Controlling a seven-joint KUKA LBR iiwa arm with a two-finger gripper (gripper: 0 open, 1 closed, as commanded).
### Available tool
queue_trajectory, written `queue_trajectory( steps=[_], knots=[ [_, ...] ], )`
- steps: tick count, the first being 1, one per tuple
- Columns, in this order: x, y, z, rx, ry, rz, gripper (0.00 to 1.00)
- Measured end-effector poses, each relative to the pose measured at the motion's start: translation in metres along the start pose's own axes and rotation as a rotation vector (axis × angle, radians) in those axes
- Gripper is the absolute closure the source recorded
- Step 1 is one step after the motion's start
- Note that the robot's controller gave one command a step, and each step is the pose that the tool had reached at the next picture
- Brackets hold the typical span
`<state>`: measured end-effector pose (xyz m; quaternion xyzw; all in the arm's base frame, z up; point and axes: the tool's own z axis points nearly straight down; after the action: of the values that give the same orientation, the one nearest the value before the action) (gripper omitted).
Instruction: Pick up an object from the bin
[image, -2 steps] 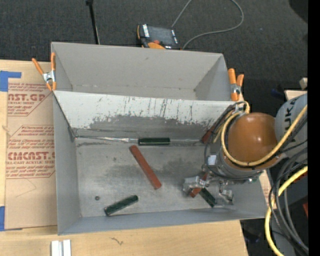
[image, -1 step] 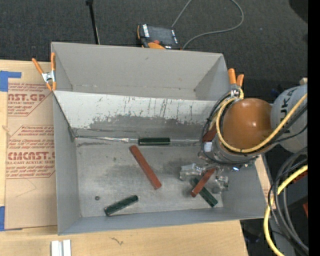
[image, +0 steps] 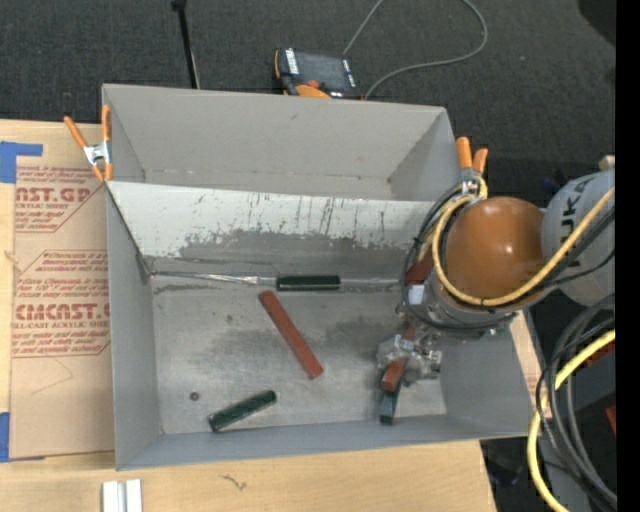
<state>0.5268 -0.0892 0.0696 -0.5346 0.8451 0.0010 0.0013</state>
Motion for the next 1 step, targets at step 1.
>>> queue_trajectory(
  steps=[1],
  knots=[
    [0.0314,0.0036,-0.0001,0.001,0.001,-0.197,1.0]
  ],
)
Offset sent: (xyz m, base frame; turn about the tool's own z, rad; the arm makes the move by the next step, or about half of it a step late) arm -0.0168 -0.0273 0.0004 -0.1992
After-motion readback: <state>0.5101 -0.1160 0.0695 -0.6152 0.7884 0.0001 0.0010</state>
